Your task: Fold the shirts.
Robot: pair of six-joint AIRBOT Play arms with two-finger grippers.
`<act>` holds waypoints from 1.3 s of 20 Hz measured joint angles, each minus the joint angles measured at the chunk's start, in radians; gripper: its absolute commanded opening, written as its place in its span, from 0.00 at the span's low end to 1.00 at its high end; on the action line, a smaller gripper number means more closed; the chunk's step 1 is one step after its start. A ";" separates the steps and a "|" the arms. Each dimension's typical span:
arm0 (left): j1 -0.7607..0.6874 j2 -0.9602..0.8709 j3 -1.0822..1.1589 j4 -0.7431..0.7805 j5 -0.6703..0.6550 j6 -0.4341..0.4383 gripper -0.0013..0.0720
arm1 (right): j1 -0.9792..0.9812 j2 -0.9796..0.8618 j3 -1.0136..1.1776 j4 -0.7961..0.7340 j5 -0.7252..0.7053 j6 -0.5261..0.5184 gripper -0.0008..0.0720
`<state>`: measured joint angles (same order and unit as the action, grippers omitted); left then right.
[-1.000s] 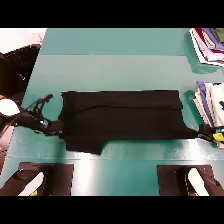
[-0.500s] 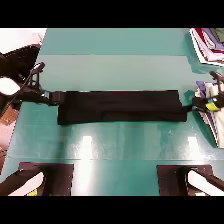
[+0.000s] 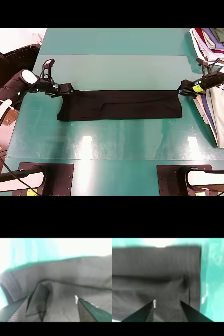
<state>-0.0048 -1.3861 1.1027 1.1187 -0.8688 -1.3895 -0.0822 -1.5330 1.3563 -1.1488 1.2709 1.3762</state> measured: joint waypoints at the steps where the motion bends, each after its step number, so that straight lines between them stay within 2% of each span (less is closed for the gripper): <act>1: -0.001 -0.005 0.021 -0.001 -0.013 0.000 1.00 | -0.014 -0.009 0.009 0.028 0.001 -0.016 0.53; 3: -0.001 -0.010 0.064 -0.001 -0.056 0.000 1.00 | -0.048 -0.010 0.004 0.061 0.018 -0.043 0.55; 4: -0.001 -0.011 0.084 -0.002 -0.086 0.000 0.91 | -0.072 -0.002 -0.013 0.072 0.026 -0.057 0.60; 5: -0.001 -0.013 0.097 -0.008 -0.111 -0.001 0.48 | -0.098 0.007 -0.035 0.082 0.031 -0.070 0.74; 6: -0.001 -0.014 0.107 -0.019 -0.134 -0.001 0.14 | -0.129 0.015 -0.064 0.089 0.034 -0.080 0.78; 7: -0.001 -0.014 0.114 -0.032 -0.150 0.000 0.07 | -0.160 0.018 -0.095 0.093 0.038 -0.088 0.78; 14: -0.077 -0.021 0.131 -0.097 -0.175 -0.010 0.05 | -0.260 -0.057 -0.243 0.254 0.063 -0.191 0.77; 15: -0.100 -0.023 0.132 -0.100 -0.167 -0.021 0.05 | -0.251 -0.076 -0.246 0.287 0.068 -0.204 0.71; 17: -0.145 -0.032 0.133 -0.104 -0.142 -0.049 0.05 | -0.225 -0.112 -0.242 0.311 0.064 -0.227 0.18; 18: -0.171 -0.039 0.134 -0.106 -0.124 -0.064 0.05 | -0.213 -0.124 -0.235 0.310 0.059 -0.240 0.04; 22: -0.279 -0.105 0.155 -0.124 -0.064 -0.092 0.05 | -0.175 -0.111 -0.174 0.344 0.073 -0.283 0.04; 26: -0.377 -0.228 0.237 -0.169 -0.020 -0.102 0.05 | -0.145 -0.018 -0.070 0.425 0.122 -0.286 0.04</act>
<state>-0.3820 -1.6142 1.3392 0.9497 -0.8890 -1.4918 -0.2276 -1.5513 1.2865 -0.7235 1.3926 1.0904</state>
